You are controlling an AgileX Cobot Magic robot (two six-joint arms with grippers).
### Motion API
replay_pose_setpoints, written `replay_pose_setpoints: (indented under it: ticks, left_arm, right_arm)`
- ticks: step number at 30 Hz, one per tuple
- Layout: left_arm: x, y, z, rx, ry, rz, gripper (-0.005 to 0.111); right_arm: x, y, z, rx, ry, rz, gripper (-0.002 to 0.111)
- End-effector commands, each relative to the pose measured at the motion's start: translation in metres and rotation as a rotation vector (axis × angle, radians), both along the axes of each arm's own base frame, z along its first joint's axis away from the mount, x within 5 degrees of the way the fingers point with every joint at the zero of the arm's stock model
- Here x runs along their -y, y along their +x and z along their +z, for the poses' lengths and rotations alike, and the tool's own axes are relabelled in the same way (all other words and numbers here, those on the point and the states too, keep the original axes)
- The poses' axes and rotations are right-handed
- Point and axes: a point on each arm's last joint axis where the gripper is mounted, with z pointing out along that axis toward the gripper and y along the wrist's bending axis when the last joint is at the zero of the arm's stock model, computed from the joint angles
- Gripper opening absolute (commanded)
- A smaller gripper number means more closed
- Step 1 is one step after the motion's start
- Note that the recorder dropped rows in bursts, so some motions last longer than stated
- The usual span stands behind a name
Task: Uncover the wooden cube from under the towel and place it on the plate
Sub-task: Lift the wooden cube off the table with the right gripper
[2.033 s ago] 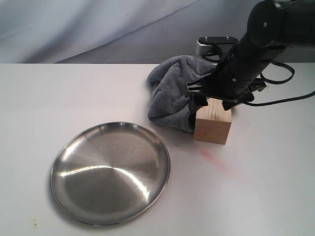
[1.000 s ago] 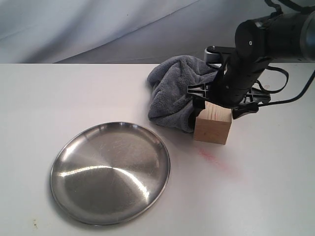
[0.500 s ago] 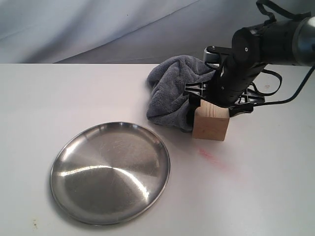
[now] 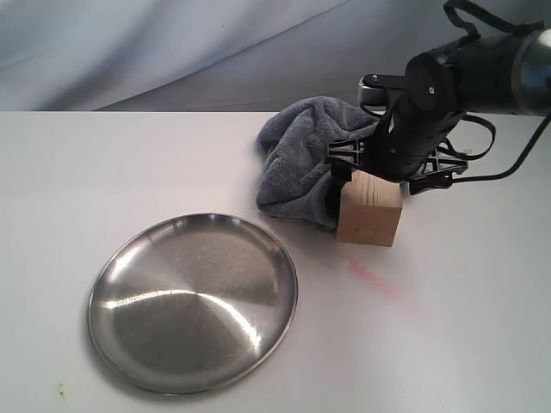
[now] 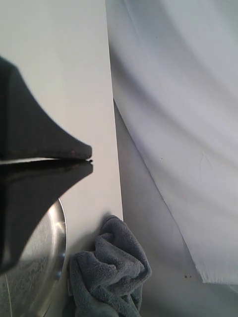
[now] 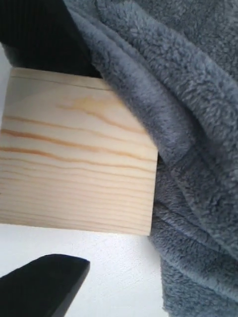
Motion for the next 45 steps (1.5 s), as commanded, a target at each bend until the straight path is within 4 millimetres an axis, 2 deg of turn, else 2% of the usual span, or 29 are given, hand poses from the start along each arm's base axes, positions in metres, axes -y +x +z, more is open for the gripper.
replay_pose_setpoints:
  ticks: [1, 10, 24, 27, 32, 36, 45]
  left_arm:
    - [0.000, 0.000, -0.001, -0.002, -0.004, -0.007, 0.000]
    - [0.000, 0.000, -0.001, -0.002, -0.004, -0.007, 0.000]
    - [0.000, 0.000, -0.001, -0.002, -0.004, -0.007, 0.000]
    - [0.000, 0.000, -0.001, -0.002, -0.004, -0.007, 0.000]
    - [0.000, 0.000, -0.001, -0.002, -0.004, -0.007, 0.000]
    - [0.000, 0.000, -0.001, -0.002, -0.004, -0.007, 0.000]
    - [0.000, 0.000, -0.001, -0.002, -0.004, -0.007, 0.000]
  right_arm:
    - [-0.005, 0.003, -0.010, 0.000, -0.002, 0.007, 0.093]
    - [-0.006, 0.005, -0.022, -0.015, -0.009, 0.008, 0.090]
    - [-0.005, -0.003, -0.024, -0.082, -0.071, 0.041, 0.070]
    - [-0.005, -0.005, -0.025, -0.096, -0.094, 0.077, 0.061]
    - [-0.006, -0.007, -0.025, -0.111, -0.095, 0.105, 0.039]
    - [-0.006, -0.009, -0.026, -0.128, -0.093, 0.126, 0.029]
    - [-0.004, -0.012, -0.027, -0.163, -0.121, 0.153, 0.029]
